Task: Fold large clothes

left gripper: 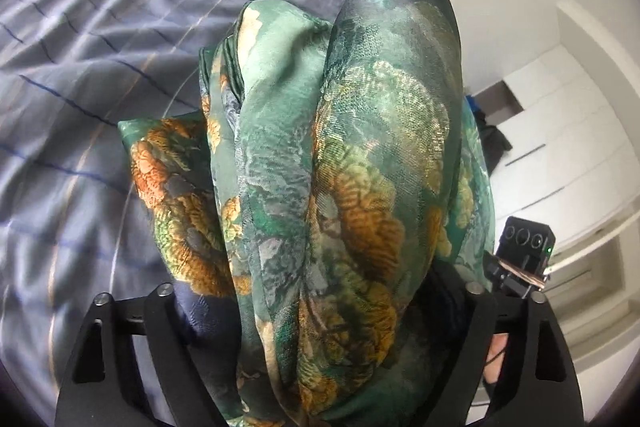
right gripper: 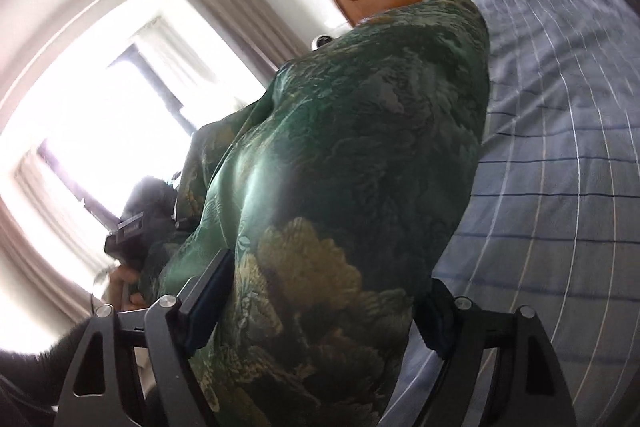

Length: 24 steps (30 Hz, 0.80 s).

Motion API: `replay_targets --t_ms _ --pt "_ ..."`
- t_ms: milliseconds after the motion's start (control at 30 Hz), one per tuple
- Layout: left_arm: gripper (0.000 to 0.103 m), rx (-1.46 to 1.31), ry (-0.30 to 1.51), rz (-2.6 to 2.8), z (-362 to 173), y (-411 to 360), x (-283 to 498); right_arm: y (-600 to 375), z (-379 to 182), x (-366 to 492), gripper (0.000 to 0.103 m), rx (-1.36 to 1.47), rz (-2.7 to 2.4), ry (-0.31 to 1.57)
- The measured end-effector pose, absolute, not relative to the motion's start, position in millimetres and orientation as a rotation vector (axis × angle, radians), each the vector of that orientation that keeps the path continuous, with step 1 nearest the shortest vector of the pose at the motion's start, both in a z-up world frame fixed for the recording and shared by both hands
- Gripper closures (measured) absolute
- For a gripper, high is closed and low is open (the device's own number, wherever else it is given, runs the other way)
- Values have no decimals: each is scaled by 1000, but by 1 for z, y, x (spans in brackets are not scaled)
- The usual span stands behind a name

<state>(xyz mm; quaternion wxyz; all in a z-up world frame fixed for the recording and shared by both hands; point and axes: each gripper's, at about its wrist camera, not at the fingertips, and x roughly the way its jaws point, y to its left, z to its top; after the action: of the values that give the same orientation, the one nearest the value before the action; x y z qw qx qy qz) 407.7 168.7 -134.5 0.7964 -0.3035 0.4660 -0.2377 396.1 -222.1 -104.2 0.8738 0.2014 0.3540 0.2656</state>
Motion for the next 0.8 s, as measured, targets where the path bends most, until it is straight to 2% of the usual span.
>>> replay_targets --t_ms 100,167,300,367,500,633,800 --pt "14 -703 1133 -458 -182 170 427 -243 -144 423 13 534 514 852" --pt "13 -735 1109 -480 -189 178 420 -264 -185 435 12 642 429 971" --pt "12 -606 1019 -457 -155 192 380 -301 -196 402 10 765 420 865" --pt "9 -438 947 -375 -129 192 354 -310 -180 384 10 696 363 831" --pt "1 -63 730 -123 -68 158 287 -279 -116 329 10 315 270 728" --pt "1 83 618 14 -44 132 254 -235 -69 268 10 56 149 618" --pt "1 180 573 100 -28 83 228 -240 -22 202 10 1 27 447"
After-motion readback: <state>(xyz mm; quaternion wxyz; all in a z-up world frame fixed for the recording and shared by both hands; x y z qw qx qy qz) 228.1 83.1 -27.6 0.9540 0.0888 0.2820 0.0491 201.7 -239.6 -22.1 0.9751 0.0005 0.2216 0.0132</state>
